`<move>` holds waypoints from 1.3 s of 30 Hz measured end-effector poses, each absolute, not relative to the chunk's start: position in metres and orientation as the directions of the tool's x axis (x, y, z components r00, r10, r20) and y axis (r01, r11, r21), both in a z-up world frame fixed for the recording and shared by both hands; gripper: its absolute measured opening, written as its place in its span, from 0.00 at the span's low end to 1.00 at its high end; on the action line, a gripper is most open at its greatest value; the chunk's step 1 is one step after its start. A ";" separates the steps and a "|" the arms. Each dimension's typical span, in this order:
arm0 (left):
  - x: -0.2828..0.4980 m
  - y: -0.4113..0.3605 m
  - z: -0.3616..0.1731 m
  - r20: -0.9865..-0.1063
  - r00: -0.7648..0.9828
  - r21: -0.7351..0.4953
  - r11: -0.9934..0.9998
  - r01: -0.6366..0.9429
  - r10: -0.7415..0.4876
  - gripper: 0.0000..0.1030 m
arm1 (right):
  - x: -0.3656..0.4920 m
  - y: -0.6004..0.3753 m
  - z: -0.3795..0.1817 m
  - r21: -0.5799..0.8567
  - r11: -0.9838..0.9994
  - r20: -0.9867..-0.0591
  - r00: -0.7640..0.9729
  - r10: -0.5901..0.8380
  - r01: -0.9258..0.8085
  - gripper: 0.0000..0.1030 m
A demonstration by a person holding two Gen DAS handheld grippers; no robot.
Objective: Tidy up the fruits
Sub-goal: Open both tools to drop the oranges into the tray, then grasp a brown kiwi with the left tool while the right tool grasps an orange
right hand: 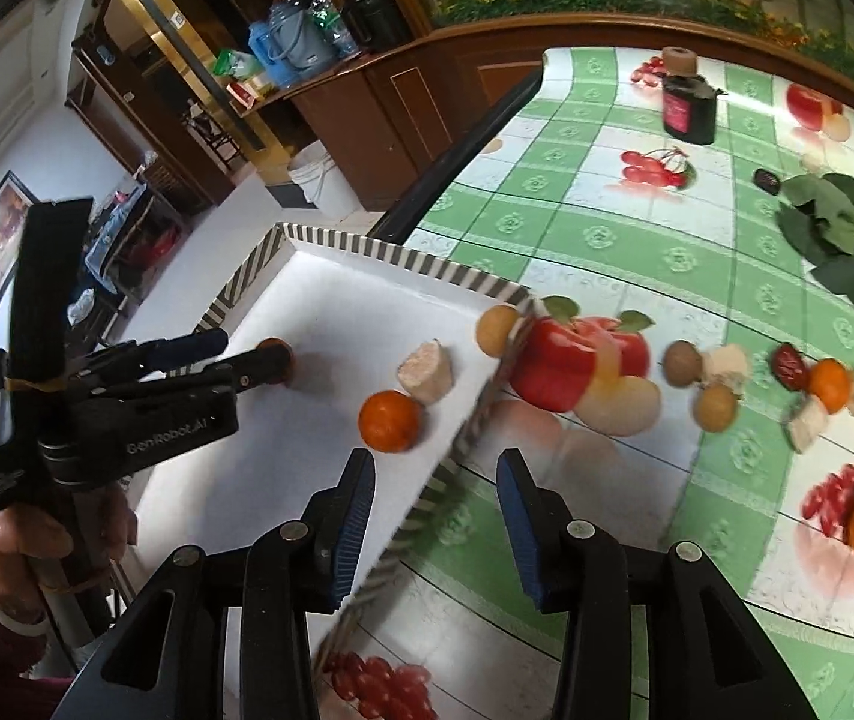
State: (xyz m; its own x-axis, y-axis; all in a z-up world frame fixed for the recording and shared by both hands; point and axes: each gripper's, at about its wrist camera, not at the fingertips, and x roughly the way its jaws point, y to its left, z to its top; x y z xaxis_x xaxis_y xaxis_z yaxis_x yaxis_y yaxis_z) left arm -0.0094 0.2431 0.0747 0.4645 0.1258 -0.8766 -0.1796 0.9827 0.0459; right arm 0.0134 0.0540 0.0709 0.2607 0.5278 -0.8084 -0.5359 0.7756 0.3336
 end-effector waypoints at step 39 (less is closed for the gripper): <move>0.028 0.077 0.051 -0.914 0.395 -0.097 0.995 0.018 -0.096 0.59 | 0.037 -0.149 0.038 0.291 0.923 -0.863 0.348 0.367 -0.254 0.40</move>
State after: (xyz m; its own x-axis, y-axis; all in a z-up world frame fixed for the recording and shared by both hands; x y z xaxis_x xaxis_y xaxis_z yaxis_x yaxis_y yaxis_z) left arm 0.0282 0.0771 0.0513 0.3948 -0.0960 -0.9137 0.0178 0.9951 -0.0968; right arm 0.0374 -0.1490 0.0380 0.3478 0.3675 -0.8625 -0.2538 0.9225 0.2907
